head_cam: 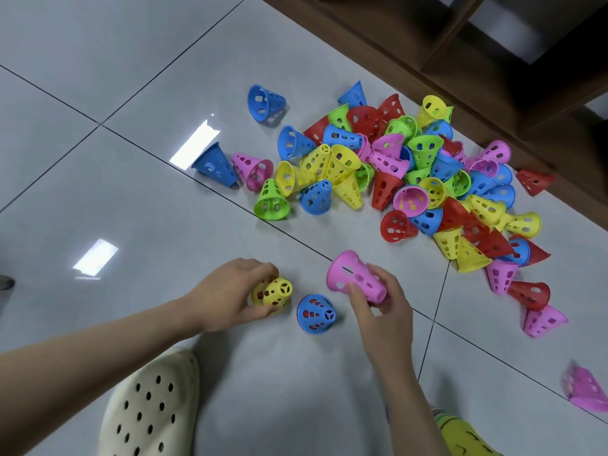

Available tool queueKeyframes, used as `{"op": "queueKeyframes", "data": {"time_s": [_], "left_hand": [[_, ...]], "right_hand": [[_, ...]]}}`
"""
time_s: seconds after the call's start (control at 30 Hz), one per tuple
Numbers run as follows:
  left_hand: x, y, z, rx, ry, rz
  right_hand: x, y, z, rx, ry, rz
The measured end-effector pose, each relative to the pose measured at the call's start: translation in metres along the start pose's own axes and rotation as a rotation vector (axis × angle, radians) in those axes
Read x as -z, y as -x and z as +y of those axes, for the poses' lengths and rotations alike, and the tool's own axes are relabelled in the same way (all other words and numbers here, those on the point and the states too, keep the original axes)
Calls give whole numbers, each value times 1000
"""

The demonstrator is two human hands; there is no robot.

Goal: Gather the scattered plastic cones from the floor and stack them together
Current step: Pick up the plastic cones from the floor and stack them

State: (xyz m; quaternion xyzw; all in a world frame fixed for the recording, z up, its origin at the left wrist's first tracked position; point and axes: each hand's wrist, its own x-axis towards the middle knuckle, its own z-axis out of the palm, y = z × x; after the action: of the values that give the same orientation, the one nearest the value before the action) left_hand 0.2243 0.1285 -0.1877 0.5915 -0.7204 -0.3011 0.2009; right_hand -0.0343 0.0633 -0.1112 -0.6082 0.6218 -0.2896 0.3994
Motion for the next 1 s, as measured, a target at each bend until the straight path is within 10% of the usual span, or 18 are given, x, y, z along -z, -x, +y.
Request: {"op": "queueKeyframes", "data": {"time_s": [0.33, 0.6, 1.0], "left_hand": [[-8, 12, -13, -72, 19, -52], [46, -37, -21, 98, -121, 384], [46, -90, -9, 313, -268, 50]], "right_hand": [[-22, 36, 36, 103, 189, -119], [-47, 30, 54, 46, 177, -200], [-30, 13, 48, 139, 257, -223]]}}
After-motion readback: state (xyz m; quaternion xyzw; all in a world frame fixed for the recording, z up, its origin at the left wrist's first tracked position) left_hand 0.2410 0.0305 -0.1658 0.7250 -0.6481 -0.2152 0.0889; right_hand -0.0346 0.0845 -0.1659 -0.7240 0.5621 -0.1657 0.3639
